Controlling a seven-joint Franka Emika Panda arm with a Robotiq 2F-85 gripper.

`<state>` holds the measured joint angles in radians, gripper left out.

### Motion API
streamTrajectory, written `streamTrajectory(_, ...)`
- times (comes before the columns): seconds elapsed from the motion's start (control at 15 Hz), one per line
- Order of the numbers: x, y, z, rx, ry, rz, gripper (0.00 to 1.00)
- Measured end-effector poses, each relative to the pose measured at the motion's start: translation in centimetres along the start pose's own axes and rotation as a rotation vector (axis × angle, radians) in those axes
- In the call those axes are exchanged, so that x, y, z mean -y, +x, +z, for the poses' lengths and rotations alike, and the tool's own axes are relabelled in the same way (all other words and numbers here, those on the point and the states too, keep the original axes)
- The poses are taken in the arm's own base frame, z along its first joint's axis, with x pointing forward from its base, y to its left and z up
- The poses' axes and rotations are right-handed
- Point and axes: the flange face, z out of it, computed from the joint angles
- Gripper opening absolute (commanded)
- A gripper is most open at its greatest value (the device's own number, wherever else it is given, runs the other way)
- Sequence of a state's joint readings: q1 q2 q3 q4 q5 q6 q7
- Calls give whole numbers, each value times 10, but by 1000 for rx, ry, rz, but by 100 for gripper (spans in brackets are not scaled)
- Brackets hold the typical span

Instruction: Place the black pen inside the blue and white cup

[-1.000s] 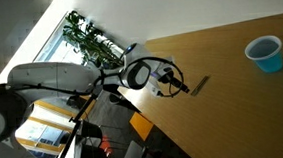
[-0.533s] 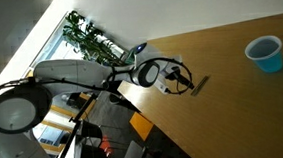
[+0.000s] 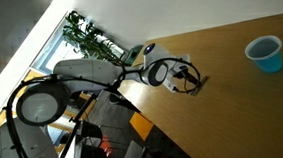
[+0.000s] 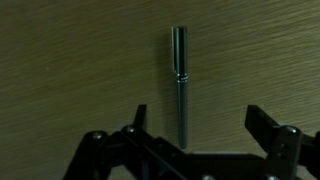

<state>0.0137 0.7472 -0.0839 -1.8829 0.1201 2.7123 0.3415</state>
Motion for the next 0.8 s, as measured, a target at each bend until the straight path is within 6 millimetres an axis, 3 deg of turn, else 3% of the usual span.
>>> streamTrajectory(0.27, 1, 7, 12, -8, -12, -2, 82)
streamTrajectory(0.33, 2, 9, 14, -9, -13, -3, 73)
streamTrajectory(0.47, 3, 10, 18, -11, -14, -5, 75)
streamTrajectory(0.6, 5, 12, 21, -13, -15, -8, 69)
streamTrajectory(0.67, 6, 12, 23, -13, -16, -9, 64)
streamTrajectory(0.8, 8, 13, 25, -13, -17, -11, 44)
